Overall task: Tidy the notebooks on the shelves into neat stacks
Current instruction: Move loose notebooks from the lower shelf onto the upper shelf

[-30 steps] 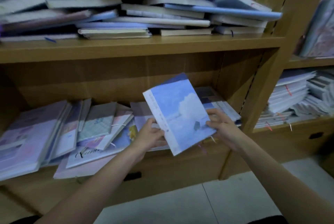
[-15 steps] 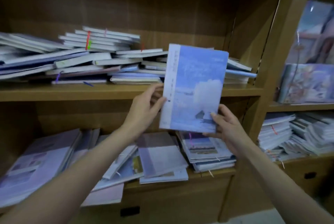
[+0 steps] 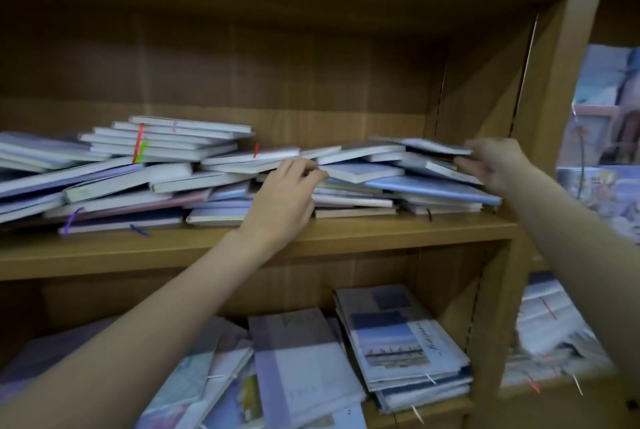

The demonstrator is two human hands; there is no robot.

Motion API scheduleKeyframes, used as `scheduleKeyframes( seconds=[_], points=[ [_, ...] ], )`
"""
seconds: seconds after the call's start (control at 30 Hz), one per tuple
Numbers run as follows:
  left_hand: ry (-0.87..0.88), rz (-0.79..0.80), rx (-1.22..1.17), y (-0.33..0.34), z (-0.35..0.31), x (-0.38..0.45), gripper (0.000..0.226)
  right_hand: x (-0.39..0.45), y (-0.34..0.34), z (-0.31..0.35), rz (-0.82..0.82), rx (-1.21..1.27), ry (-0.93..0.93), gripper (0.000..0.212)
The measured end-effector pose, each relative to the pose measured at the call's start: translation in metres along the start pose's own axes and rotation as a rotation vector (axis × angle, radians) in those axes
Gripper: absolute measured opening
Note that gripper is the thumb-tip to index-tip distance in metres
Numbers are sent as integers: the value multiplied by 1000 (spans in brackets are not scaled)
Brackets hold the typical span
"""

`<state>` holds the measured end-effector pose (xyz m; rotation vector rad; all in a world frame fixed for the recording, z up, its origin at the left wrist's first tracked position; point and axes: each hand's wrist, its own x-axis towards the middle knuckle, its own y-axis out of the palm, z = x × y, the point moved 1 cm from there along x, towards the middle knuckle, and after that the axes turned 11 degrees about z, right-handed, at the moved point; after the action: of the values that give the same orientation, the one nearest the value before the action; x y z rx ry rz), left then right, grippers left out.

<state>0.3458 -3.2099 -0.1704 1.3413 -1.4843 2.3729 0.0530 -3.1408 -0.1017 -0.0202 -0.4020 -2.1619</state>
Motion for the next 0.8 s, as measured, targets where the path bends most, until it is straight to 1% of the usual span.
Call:
scheduleKeyframes(
  seconds=[0.07, 0.1, 0.13, 0.17, 0.2, 0.23, 0.27, 0.3, 0.33, 0.37, 0.43, 0.53, 0.6, 0.67, 0.73, 0.8],
  points=[
    [-2, 15, 32, 7, -2, 3, 38, 1, 3, -16, -4, -223, -52, 37],
    [-7, 23, 36, 9, -2, 5, 38, -3, 4, -21, -13, -343, -106, 35],
    [-6, 31, 33, 12, -3, 6, 39, -8, 4, -23, -28, -495, -194, 34],
    [1, 39, 29, 15, -4, 6, 41, -16, 4, -23, -19, -700, -319, 33],
    [13, 49, 33, 18, -5, 7, 42, -24, 4, -24, 64, -909, -457, 35],
    [29, 60, 47, 20, -8, 7, 43, -31, 5, -25, 211, -1091, -555, 39],
    [43, 67, 62, 21, -10, 8, 43, -37, 5, -29, 358, -1264, -584, 44],
    [46, 70, 68, 22, -12, 9, 43, -38, 5, -34, 440, -1435, -584, 48],
    [39, 72, 63, 23, -13, 11, 43, -36, 2, -38, 440, -1587, -593, 47],
    [26, 76, 55, 23, -14, 12, 43, -34, 0, -40, 388, -1700, -618, 41],
    [-5, 71, 55, 23, -17, 10, 46, -32, -1, -42, 280, -1821, -669, 30],
    [-14, 89, 107, 26, -22, 7, 52, -32, 1, -37, 167, -1951, -762, 27],
    [-6, 97, 143, 23, -22, 16, 60, -31, 5, -26, 104, -1967, -786, 27],
    [-35, 100, 135, 13, -21, 30, 64, -27, 13, -11, 72, -1951, -851, 27],
    [-91, 126, 88, 4, -18, 42, 60, -25, 24, 3, 65, -1955, -944, 26],
    [-131, 150, 24, -2, -15, 50, 57, -22, 31, 12, 55, -1996, -1017, 21]
  ],
)
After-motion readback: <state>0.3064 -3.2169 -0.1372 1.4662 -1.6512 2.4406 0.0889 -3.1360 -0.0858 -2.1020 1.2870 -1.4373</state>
